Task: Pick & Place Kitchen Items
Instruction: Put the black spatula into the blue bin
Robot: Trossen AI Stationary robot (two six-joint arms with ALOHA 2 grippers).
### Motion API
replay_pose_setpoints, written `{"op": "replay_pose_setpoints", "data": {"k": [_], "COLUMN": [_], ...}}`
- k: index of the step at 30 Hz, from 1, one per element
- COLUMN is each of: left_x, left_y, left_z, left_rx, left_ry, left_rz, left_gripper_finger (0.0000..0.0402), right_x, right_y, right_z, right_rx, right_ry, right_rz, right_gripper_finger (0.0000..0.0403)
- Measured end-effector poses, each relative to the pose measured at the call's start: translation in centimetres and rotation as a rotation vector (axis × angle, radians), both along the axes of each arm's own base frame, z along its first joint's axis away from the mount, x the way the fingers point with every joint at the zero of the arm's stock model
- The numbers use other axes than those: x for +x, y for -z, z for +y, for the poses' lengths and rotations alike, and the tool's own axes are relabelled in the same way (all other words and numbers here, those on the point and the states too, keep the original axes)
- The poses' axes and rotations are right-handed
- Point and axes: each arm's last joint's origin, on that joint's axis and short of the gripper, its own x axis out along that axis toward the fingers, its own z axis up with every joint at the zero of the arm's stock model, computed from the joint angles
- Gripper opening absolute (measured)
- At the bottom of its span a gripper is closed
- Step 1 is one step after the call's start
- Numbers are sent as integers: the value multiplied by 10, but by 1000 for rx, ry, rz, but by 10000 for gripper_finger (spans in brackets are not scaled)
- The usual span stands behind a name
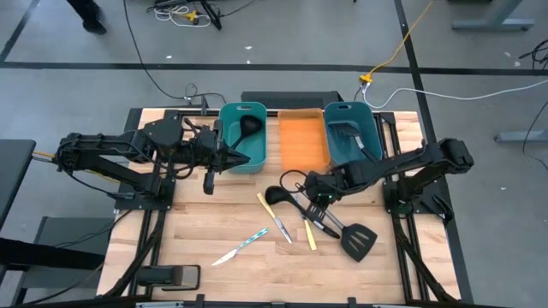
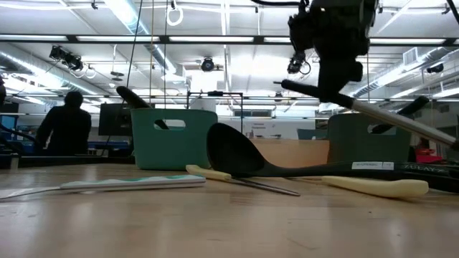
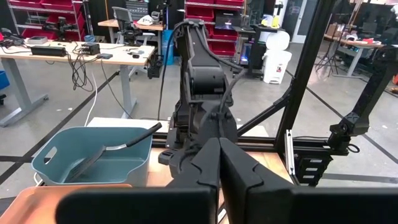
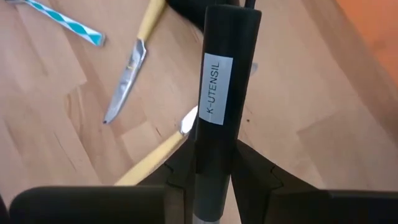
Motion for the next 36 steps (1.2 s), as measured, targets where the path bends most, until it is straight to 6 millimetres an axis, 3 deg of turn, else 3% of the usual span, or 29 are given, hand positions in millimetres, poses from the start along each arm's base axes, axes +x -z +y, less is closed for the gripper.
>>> {"op": "replay_pose_setpoints", "data": {"k": [11, 23, 36], "left_x": [0, 0, 0], "left_y": [0, 0, 0], "left_z": [0, 0, 0], "left_rx": [0, 1, 4], "left_ry": [0, 0, 0], "left_rz": [0, 0, -1], "left_gripper_finger": [6, 4, 6], "right_x": [9, 17, -10], "right_y": [-45, -97, -132], "right_z": [-4, -22, -49], "right_rx": [-56, -130, -195], "right_ry": [9, 26, 105], "right_rz": [-81, -212, -329], "right_gripper_finger": [81, 82, 82]}}
